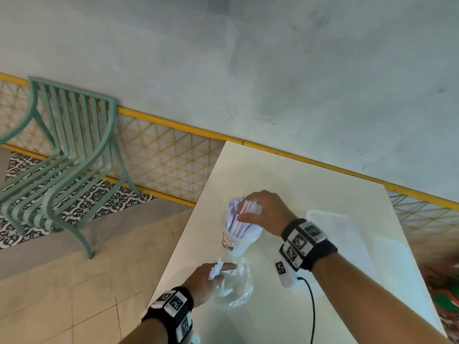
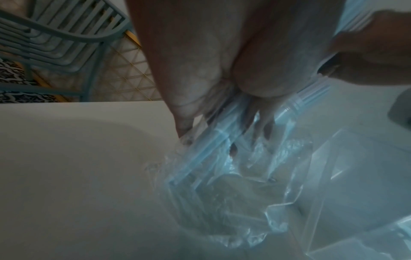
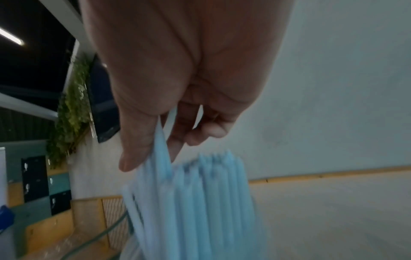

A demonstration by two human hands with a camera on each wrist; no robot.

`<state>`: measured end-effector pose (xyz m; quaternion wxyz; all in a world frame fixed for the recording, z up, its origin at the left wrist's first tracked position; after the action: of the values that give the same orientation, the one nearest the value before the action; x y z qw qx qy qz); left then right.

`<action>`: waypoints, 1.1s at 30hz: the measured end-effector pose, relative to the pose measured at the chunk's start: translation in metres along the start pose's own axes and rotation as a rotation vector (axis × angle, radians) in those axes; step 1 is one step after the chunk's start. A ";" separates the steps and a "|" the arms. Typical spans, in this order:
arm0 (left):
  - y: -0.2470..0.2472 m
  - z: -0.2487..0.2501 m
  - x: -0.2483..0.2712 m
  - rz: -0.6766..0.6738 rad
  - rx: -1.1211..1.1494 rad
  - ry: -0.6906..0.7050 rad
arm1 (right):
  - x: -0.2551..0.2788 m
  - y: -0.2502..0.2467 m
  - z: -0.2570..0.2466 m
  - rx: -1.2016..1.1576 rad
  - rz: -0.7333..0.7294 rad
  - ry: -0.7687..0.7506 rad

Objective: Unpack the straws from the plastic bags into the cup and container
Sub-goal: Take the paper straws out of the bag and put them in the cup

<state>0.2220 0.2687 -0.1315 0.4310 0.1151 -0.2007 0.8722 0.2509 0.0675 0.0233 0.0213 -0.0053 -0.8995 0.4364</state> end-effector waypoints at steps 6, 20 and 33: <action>0.001 -0.002 0.000 -0.005 0.015 0.004 | 0.008 0.009 0.002 0.040 0.058 -0.068; 0.003 -0.004 -0.003 -0.004 0.004 0.025 | 0.012 0.048 -0.005 0.276 0.244 -0.304; 0.001 -0.003 0.000 -0.025 0.015 -0.013 | 0.024 0.053 -0.013 0.629 0.155 -0.250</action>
<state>0.2207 0.2694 -0.1347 0.4398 0.1264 -0.1953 0.8674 0.2265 0.1116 -0.0094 -0.1217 -0.0134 -0.7136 0.6898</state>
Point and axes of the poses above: each hand's wrist, its own x-axis away from the middle knuckle, its own y-axis out of the palm, z = x × y, the point moved 3 cm from there along -x, towards the middle knuckle, and after that the axes turned 1 degree about -x, right-handed, at the moved point
